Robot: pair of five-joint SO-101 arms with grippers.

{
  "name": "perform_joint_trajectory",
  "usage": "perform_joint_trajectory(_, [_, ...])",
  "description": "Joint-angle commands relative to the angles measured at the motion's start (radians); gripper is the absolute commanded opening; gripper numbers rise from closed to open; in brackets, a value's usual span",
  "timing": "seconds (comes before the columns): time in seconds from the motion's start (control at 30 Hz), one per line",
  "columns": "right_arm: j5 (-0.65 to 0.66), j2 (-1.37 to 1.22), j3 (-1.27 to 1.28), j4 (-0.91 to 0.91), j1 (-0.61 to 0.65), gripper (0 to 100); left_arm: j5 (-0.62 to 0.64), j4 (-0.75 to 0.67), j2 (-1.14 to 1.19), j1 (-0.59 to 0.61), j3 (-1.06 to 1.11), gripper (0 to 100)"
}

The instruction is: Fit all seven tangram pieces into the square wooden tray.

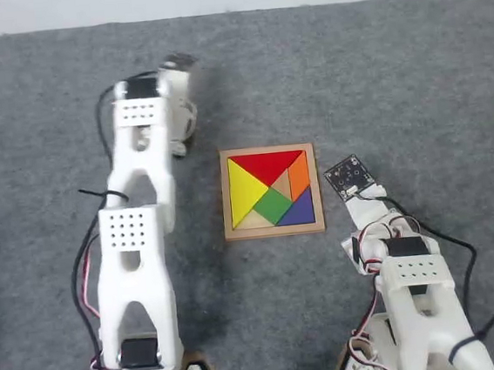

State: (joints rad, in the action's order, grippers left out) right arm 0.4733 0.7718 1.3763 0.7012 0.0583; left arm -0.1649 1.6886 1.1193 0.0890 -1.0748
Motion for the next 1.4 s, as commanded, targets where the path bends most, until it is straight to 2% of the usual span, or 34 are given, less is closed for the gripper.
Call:
perform_joint_trajectory(0.0, [-0.006, 0.033, -0.008, -0.018, -0.005, 0.9, 0.000, 0.069, -0.015, 0.028, -0.171, 1])
perform_joint_trajectory(0.2, [-0.006, 0.033, -0.008, -0.018, -0.005, 0.9, -0.005, 0.052, -0.005, 0.012, -0.272, 1])
perform_joint_trajectory(0.3, [-0.006, 0.033, -0.008, -0.018, -0.005, 0.9, -0.002, -0.014, -0.005, 0.008, -0.274, 2])
perform_joint_trajectory(0.5, [-0.006, 0.033, -0.008, -0.018, -0.005, 0.9, 0.000, -0.216, 0.055, 0.017, -0.228, 13])
perform_joint_trajectory(0.63, [-0.006, 0.033, -0.008, -0.016, -0.005, 0.9, 0.000, -0.270, 0.144, 0.031, -0.222, 13])
perform_joint_trajectory(0.73, [-0.006, 0.033, -0.008, -0.016, -0.005, 0.9, -0.008, -0.241, 0.166, 0.049, -0.222, 13])
perform_joint_trajectory(1.07, [-0.006, 0.031, -0.008, -0.016, -0.005, 0.9, -0.086, 0.077, 0.166, 0.054, -0.292, 12])
perform_joint_trajectory(1.37, [-0.006, 0.031, -0.008, -0.016, -0.005, 0.9, -0.091, 0.068, 0.034, 0.081, -0.079, 1])
